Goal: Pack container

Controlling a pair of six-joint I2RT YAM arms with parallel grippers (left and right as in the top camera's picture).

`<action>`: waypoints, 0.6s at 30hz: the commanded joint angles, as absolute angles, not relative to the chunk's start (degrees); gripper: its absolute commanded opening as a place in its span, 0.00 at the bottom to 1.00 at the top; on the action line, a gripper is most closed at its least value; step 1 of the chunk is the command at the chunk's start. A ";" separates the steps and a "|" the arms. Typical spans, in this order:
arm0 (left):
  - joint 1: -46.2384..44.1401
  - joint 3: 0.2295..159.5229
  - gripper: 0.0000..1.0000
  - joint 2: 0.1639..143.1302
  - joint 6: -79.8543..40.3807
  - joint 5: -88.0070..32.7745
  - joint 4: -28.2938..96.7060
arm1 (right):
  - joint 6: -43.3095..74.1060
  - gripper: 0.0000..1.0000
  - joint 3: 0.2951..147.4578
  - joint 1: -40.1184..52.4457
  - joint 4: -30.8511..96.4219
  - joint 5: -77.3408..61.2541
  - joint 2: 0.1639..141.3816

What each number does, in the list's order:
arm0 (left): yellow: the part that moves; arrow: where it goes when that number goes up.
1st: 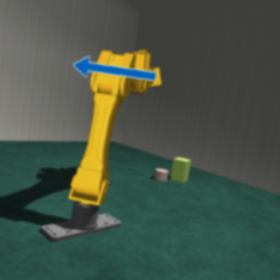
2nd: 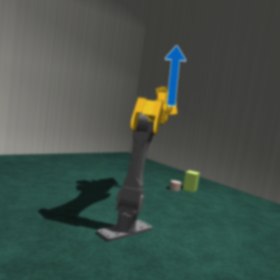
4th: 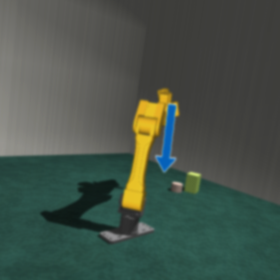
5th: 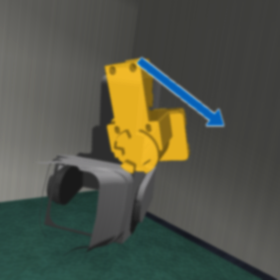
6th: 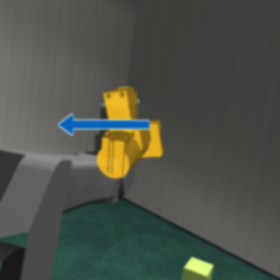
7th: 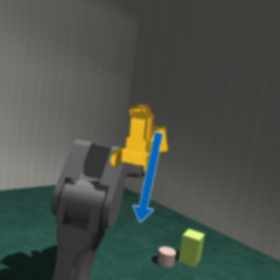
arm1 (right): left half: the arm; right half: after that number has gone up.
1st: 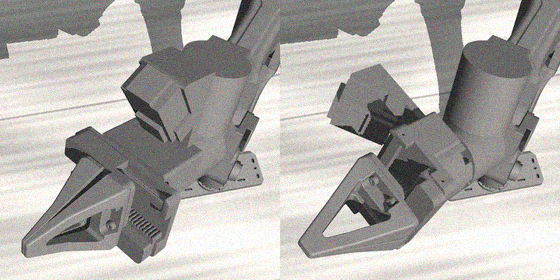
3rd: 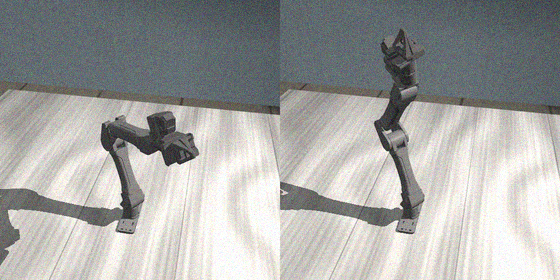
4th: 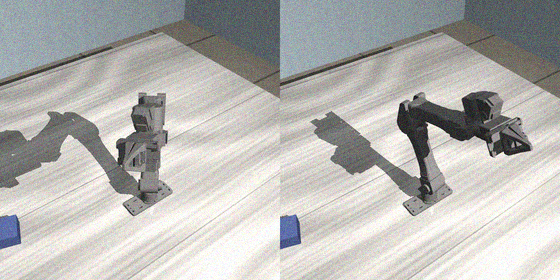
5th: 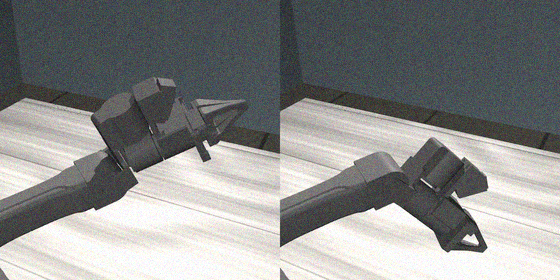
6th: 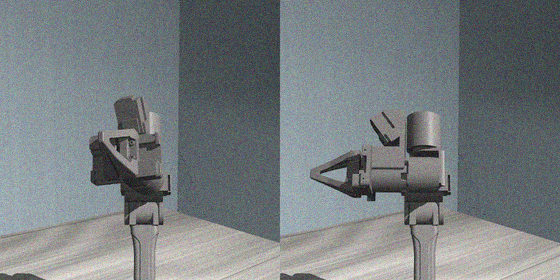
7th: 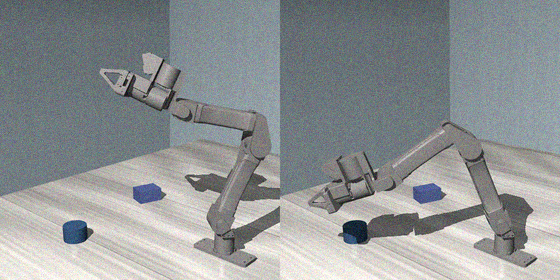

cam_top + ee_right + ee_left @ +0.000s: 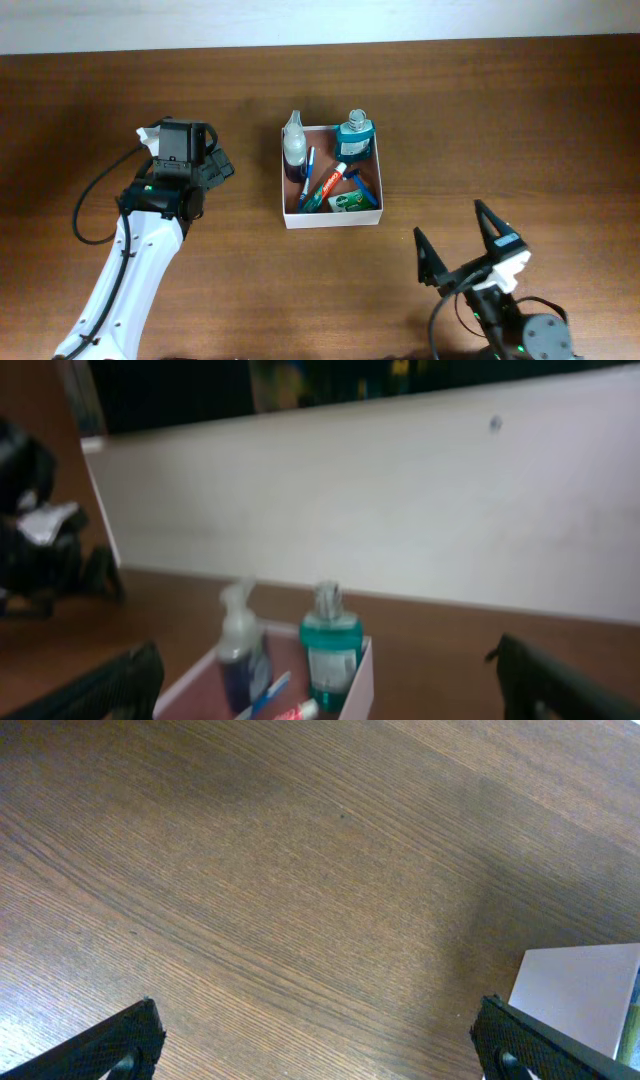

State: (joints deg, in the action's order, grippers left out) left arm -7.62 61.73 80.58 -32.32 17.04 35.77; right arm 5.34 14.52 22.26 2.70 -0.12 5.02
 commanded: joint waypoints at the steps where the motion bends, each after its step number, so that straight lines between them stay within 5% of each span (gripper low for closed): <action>1: -7.44 62.19 0.99 79.90 -31.79 18.02 35.64 | 4.91 0.99 8.58 21.98 -3.95 -0.67 4.19; 18: -7.44 62.19 0.99 79.90 -31.79 18.00 35.64 | -6.72 0.99 0.32 15.33 -5.02 -3.44 0.21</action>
